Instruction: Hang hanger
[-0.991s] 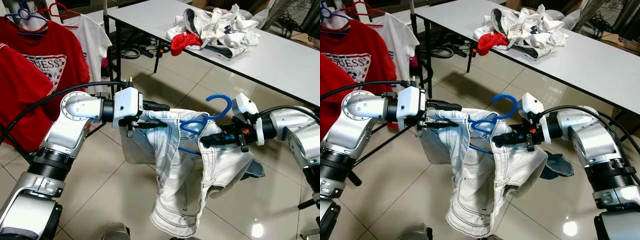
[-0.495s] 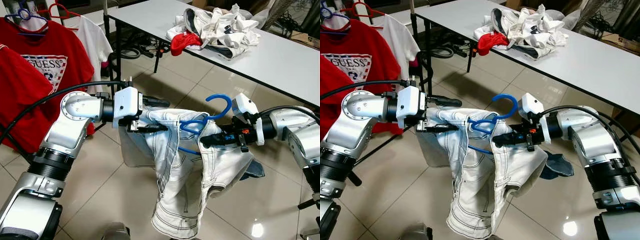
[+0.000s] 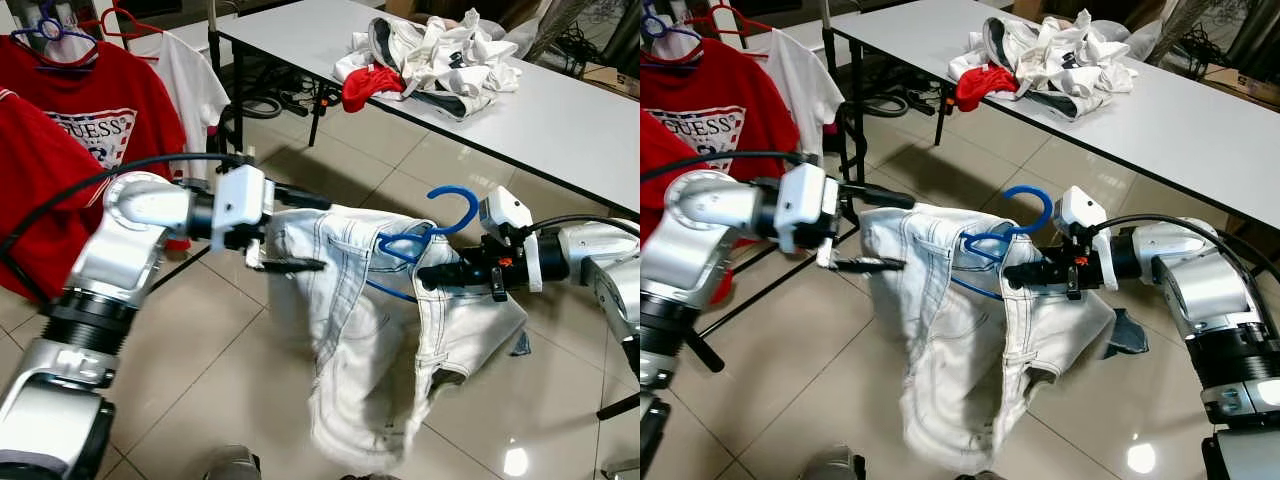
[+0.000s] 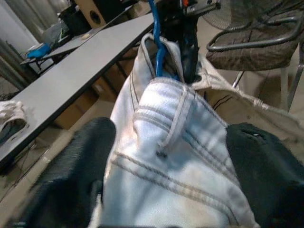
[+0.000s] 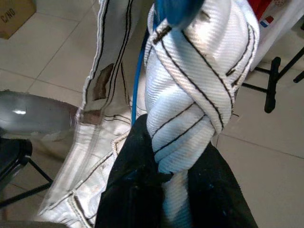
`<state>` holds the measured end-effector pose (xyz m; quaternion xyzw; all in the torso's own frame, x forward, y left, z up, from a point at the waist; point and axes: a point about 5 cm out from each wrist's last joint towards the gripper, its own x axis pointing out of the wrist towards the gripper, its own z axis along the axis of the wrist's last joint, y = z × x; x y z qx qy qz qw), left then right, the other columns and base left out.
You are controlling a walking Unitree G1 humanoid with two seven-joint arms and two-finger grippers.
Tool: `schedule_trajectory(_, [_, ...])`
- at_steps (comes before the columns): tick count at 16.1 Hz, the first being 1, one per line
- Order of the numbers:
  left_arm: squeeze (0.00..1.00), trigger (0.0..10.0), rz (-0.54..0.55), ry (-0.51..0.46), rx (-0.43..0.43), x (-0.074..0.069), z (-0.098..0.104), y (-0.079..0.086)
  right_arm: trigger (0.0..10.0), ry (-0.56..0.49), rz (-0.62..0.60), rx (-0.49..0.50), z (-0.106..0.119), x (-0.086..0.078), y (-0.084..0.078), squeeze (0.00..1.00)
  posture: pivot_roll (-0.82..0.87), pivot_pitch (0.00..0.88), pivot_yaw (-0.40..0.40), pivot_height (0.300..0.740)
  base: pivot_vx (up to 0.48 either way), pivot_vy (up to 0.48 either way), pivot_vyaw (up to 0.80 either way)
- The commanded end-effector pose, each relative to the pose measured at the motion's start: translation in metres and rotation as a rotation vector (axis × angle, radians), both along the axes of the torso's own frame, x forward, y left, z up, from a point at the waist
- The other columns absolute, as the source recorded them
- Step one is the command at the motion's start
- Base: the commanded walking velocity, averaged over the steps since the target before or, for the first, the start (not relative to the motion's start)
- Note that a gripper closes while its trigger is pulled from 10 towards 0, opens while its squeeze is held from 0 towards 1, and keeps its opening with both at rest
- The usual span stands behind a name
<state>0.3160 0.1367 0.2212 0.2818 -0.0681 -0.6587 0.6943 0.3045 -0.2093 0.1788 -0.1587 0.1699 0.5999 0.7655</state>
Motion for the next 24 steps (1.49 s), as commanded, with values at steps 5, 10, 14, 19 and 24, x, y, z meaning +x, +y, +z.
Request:
schedule_trajectory(5, [1.0, 10.0, 0.136, 0.146, -0.214, 0.006, -0.007, 0.01, 0.0, -0.046, -0.171, -0.073, -0.011, 0.007, -0.014, 0.0, 0.06, 0.0, -0.102, 0.74, 0.0, 0.0, 0.0])
schedule_trajectory(10, [0.04, 10.0, 0.466, 0.157, -0.251, 0.011, -0.039, -0.013, 0.0, -0.048, -0.467, 0.143, -0.019, 0.02, 0.006, 0.0, 0.06, 0.0, -0.098, 0.74, 0.0, 0.0, 0.0])
schedule_trajectory(14, [0.0, 10.0, 0.823, 0.146, -0.36, 0.021, -0.061, -0.036, 0.0, -0.006, -0.568, 0.324, -0.03, 0.018, 0.048, 0.0, 0.05, 0.01, -0.086, 0.74, 0.0, 0.0, 0.0])
schedule_trajectory(19, [0.0, 0.0, 0.975, 0.024, -0.41, 0.025, -0.058, -0.044, 0.0, 0.01, -0.585, 0.361, -0.026, 0.017, 0.066, 0.0, 0.05, 0.014, -0.088, 0.74, 0.0, 0.0, 0.0])
schedule_trajectory(24, [0.0, 0.0, 0.885, -0.003, -0.338, 0.02, -0.065, -0.059, 0.0, 0.018, -0.581, 0.358, -0.025, 0.016, 0.07, 0.0, 0.05, 0.014, -0.086, 0.74, 0.0, 0.0, 0.0])
